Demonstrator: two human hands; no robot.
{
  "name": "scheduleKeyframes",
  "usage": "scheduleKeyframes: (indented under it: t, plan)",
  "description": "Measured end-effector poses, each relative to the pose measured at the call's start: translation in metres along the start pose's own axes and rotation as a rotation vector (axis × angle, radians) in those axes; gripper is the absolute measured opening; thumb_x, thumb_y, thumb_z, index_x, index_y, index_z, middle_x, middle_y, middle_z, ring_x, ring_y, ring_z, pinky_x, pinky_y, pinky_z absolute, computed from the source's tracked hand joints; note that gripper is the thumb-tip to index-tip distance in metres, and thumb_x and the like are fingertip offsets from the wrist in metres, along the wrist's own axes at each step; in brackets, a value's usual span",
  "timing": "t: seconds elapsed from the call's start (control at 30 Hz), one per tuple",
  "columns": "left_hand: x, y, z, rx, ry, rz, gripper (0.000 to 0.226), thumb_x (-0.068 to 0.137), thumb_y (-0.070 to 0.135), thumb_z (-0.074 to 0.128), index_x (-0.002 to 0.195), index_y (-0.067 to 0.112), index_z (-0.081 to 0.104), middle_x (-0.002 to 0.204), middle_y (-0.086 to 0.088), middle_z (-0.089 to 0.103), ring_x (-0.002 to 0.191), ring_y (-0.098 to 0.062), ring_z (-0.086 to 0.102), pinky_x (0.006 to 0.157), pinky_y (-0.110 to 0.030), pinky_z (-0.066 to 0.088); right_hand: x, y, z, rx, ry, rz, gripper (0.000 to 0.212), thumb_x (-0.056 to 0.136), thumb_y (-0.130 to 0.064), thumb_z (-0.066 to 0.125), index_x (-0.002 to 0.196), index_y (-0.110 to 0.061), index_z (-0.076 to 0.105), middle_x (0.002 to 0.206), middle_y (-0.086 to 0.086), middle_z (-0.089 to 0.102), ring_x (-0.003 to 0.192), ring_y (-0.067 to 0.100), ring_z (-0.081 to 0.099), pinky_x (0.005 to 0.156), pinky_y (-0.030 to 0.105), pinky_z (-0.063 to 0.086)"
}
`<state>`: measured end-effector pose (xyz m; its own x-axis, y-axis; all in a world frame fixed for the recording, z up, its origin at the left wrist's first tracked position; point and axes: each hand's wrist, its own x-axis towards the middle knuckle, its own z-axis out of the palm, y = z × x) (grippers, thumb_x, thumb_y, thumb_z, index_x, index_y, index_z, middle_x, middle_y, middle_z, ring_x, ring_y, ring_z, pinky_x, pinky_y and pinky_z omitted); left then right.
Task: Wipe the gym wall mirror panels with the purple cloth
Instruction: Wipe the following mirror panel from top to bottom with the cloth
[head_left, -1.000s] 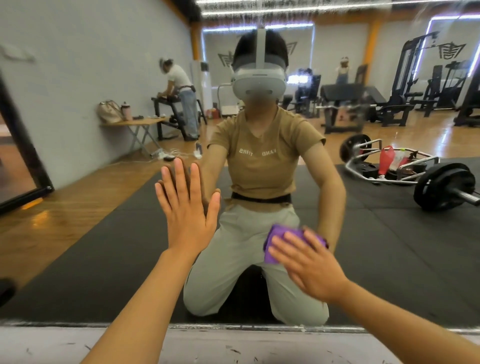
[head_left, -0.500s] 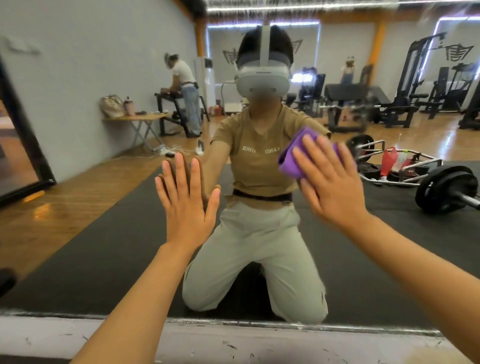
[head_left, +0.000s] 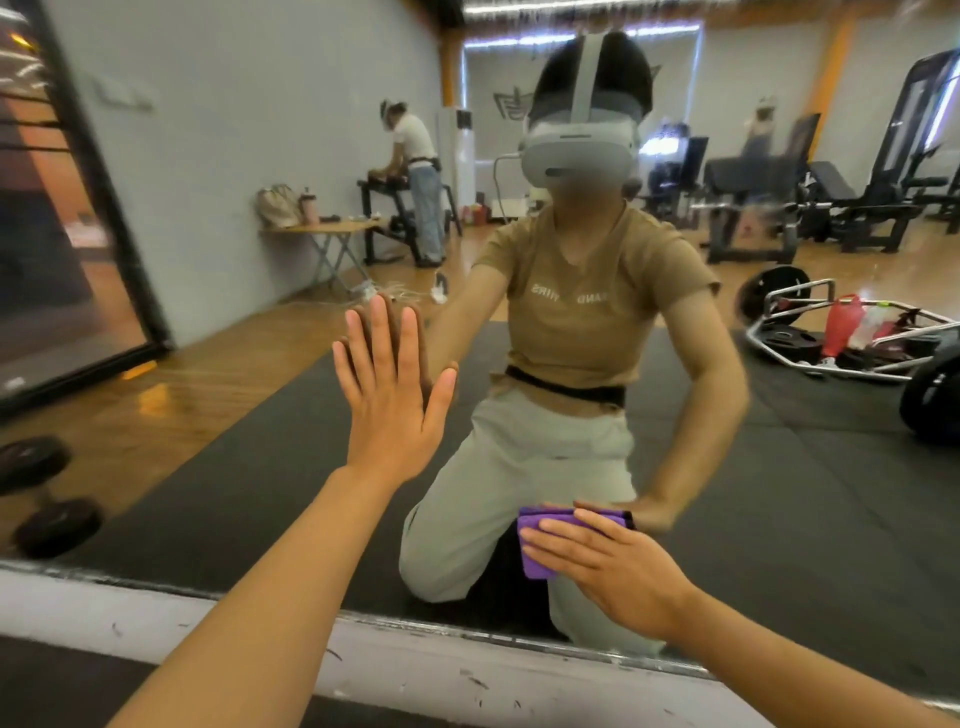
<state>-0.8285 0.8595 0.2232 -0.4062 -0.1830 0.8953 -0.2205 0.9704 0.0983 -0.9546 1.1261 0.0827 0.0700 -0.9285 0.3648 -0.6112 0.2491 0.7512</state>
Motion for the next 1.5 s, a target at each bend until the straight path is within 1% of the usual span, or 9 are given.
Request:
scheduleKeyframes:
  t: [0.13, 0.33, 0.47, 0.6, 0.73, 0.83, 1.07, 1.23, 1.5]
  plan:
    - [-0.001, 0.001, 0.002, -0.007, 0.021, -0.005, 0.069, 0.107, 0.055, 0.017, 0.159, 0.021, -0.014, 0.165, -0.013, -0.009, 0.151, -0.026, -0.024, 0.122, -0.049, -0.015, 0.053, 0.075, -0.054, 0.090, 0.338, 0.180, 0.070, 0.095, -0.023, 0.050, 0.160, -0.017, 0.024, 0.169, 0.001, 0.012, 0.156, 0.018, 0.013, 0.127, 0.040, 0.004]
    - [-0.001, 0.000, -0.003, -0.016, -0.017, -0.013, 0.070, 0.107, 0.053, 0.021, 0.161, 0.018, -0.008, 0.166, -0.021, -0.004, 0.151, -0.024, -0.024, 0.121, -0.046, -0.017, 0.122, 0.135, -0.115, 0.176, 0.597, 0.507, 0.053, 0.102, -0.020, 0.052, 0.153, -0.014, 0.043, 0.162, 0.007, 0.032, 0.151, 0.024, 0.029, 0.123, 0.052, 0.022]
    - [-0.002, -0.003, -0.006, 0.010, -0.046, -0.015, 0.069, 0.107, 0.052, 0.022, 0.160, 0.013, 0.001, 0.166, -0.015, -0.005, 0.151, -0.022, -0.024, 0.122, -0.044, -0.016, 0.098, 0.085, -0.081, 0.195, 0.488, 0.389, 0.059, 0.099, -0.020, 0.052, 0.157, -0.018, 0.037, 0.165, 0.006, 0.024, 0.154, 0.024, 0.019, 0.126, 0.048, 0.009]
    - [-0.004, -0.008, -0.009, 0.025, -0.070, 0.007, 0.069, 0.107, 0.051, 0.023, 0.161, 0.015, 0.000, 0.166, -0.008, -0.013, 0.152, -0.023, -0.023, 0.123, -0.044, -0.015, 0.043, 0.006, -0.016, 0.102, 0.159, 0.104, 0.094, 0.084, -0.025, 0.069, 0.161, -0.020, 0.016, 0.170, 0.004, 0.001, 0.156, 0.021, 0.003, 0.126, 0.042, -0.006]
    - [-0.010, -0.021, -0.009, 0.072, -0.100, 0.079, 0.066, 0.107, 0.055, 0.017, 0.158, 0.030, -0.018, 0.161, 0.006, -0.033, 0.151, -0.021, -0.027, 0.122, -0.043, -0.016, 0.022, -0.028, 0.008, 0.085, 0.095, 0.004, 0.085, 0.086, -0.019, 0.040, 0.162, -0.014, 0.002, 0.170, 0.006, -0.008, 0.157, 0.022, -0.006, 0.126, 0.040, -0.005]
    - [-0.010, -0.026, -0.005, 0.077, -0.090, 0.100, 0.065, 0.107, 0.056, 0.016, 0.156, 0.033, -0.020, 0.160, 0.009, -0.035, 0.150, -0.019, -0.028, 0.122, -0.043, -0.016, 0.030, -0.021, 0.002, 0.132, 0.069, 0.011, 0.102, 0.078, -0.024, 0.065, 0.161, -0.014, 0.006, 0.170, 0.003, -0.006, 0.156, 0.018, -0.003, 0.126, 0.039, -0.007]
    - [-0.010, -0.030, -0.009, -0.008, -0.092, 0.141, 0.066, 0.107, 0.053, 0.021, 0.159, 0.033, -0.014, 0.162, 0.011, -0.032, 0.150, -0.017, -0.027, 0.122, -0.041, -0.017, 0.121, 0.055, -0.073, 0.278, 0.490, 0.416, 0.055, 0.098, -0.021, 0.053, 0.152, -0.016, 0.045, 0.164, 0.005, 0.024, 0.155, 0.017, 0.016, 0.126, 0.040, 0.006]
    - [-0.014, -0.045, -0.017, -0.043, -0.089, 0.207, 0.061, 0.107, 0.045, 0.031, 0.159, 0.017, 0.017, 0.166, 0.009, -0.019, 0.155, -0.018, -0.012, 0.124, -0.042, -0.009, 0.139, 0.047, -0.076, 0.305, 0.570, 0.589, 0.059, 0.097, -0.016, 0.054, 0.154, -0.015, 0.039, 0.163, 0.005, 0.025, 0.155, 0.019, 0.013, 0.126, 0.047, 0.010]
    - [-0.032, -0.067, -0.002, -0.033, -0.018, 0.219, 0.064, 0.103, 0.039, 0.040, 0.158, 0.016, 0.016, 0.168, 0.005, -0.017, 0.155, -0.019, -0.010, 0.124, -0.043, -0.009, 0.069, -0.054, 0.002, 0.034, 0.096, 0.092, 0.084, 0.088, -0.032, 0.045, 0.162, -0.019, 0.008, 0.170, 0.000, -0.003, 0.157, 0.019, 0.001, 0.127, 0.041, -0.004]
